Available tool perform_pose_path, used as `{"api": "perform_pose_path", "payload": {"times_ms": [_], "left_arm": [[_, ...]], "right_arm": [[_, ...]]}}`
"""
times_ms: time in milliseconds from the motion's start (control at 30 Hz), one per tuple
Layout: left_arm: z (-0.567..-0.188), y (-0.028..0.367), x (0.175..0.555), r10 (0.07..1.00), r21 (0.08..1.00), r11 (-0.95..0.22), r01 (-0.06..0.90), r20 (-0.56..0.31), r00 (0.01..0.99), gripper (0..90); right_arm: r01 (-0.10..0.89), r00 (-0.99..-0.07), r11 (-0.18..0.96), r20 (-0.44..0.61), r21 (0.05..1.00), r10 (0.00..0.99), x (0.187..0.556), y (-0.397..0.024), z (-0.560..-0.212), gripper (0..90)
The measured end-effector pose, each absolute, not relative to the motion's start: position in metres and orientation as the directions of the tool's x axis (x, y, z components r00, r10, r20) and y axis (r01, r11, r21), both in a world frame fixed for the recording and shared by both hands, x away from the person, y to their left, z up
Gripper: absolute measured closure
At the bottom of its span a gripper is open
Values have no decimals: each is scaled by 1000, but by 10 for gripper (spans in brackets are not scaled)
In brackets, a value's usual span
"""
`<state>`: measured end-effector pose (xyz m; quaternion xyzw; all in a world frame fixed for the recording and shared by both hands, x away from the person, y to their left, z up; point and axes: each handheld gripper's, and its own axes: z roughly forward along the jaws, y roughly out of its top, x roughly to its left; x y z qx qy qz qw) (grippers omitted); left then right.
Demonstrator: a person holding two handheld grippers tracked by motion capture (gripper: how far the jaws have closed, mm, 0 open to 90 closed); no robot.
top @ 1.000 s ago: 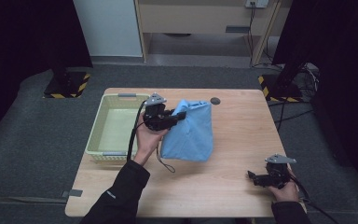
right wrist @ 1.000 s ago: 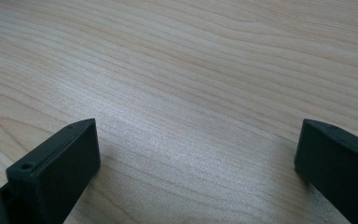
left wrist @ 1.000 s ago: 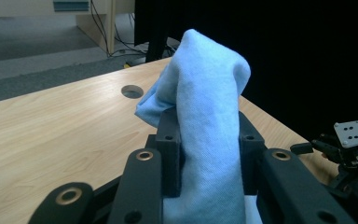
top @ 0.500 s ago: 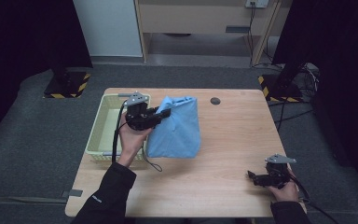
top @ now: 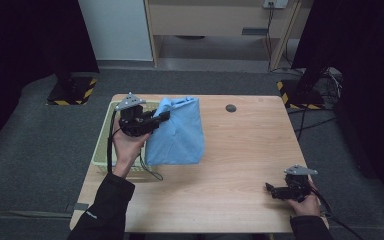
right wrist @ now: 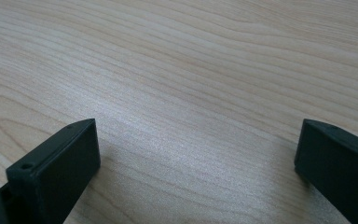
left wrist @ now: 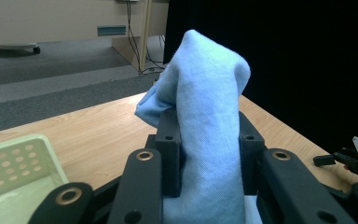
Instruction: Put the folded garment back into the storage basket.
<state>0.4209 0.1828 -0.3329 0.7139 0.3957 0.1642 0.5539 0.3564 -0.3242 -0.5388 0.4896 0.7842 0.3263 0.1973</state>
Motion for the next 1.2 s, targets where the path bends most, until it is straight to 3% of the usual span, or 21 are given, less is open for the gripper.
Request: {"api": "perform_pose_path", "payload": {"times_ms": [1200], "left_arm": [[-309,232,412,810,927,-68,368,-164,563,698]], "right_arm": [[639,-443,308,10,705,897,356,-324,-539,2]]}}
